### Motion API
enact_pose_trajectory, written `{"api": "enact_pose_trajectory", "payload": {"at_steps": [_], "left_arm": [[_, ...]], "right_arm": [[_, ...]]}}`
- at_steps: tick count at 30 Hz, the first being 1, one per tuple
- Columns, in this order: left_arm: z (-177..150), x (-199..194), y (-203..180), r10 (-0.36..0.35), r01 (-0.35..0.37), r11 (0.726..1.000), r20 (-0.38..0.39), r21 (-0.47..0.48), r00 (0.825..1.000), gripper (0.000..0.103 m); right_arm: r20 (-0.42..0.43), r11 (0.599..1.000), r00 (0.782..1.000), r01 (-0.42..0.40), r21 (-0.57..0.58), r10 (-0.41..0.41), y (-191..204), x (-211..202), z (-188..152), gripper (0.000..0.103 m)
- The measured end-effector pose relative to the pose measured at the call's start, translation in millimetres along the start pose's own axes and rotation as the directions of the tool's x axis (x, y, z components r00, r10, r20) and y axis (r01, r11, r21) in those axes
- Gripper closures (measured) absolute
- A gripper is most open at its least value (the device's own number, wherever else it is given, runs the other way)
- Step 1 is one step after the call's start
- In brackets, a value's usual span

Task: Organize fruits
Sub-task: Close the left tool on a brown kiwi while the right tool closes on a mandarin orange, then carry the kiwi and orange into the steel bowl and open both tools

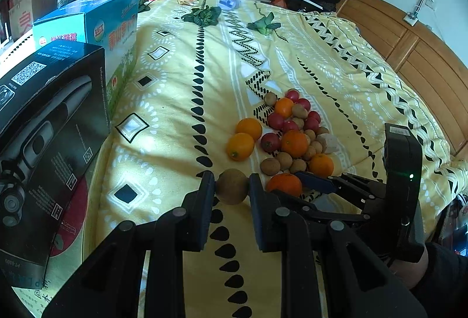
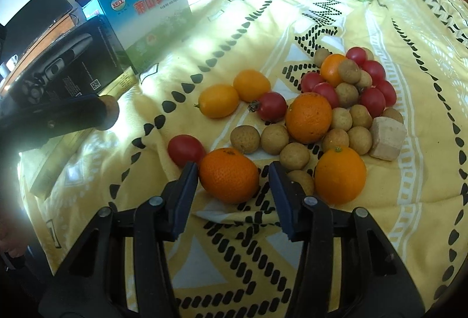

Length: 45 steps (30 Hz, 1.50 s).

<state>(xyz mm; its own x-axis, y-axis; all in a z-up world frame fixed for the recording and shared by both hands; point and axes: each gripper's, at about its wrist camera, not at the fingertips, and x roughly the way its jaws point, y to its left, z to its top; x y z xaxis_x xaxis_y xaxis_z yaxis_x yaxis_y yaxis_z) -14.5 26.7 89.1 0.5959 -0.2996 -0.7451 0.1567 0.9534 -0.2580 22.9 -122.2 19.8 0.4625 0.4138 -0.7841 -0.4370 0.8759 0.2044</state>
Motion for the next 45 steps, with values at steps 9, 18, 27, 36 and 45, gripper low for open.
{"api": "enact_pose_trajectory", "payload": {"at_steps": [9, 18, 27, 36, 45], "left_arm": [[5, -30, -4, 0.005, -0.005, 1.000, 0.077, 0.008, 0.997, 0.079], [18, -120, 39, 0.102, -0.090, 0.994, 0.242, -0.059, 0.965, 0.079], [3, -234, 152, 0.327, -0.236, 0.933, 0.366, -0.273, 0.871, 0.079], [-43, -279, 256, 0.474, -0.295, 0.833, 0.329, -0.468, 0.817, 0.079], [-87, -266, 324, 0.492, -0.290, 0.758, 0.220, -0.584, 0.842, 0.079]], "right_arm": [[0.060, 1.000, 0.998, 0.001, -0.001, -0.001, 13, -35, 4, 0.062], [0.192, 0.990, 0.980, -0.020, -0.137, 0.046, 89, -98, 60, 0.062], [0.225, 0.924, 0.957, -0.087, -0.373, 0.181, 232, -112, 107, 0.062], [0.136, 0.812, 0.945, -0.177, -0.556, 0.299, 374, -81, 112, 0.062], [0.012, 0.777, 0.949, -0.250, -0.578, 0.314, 431, -24, 112, 0.062]]}}
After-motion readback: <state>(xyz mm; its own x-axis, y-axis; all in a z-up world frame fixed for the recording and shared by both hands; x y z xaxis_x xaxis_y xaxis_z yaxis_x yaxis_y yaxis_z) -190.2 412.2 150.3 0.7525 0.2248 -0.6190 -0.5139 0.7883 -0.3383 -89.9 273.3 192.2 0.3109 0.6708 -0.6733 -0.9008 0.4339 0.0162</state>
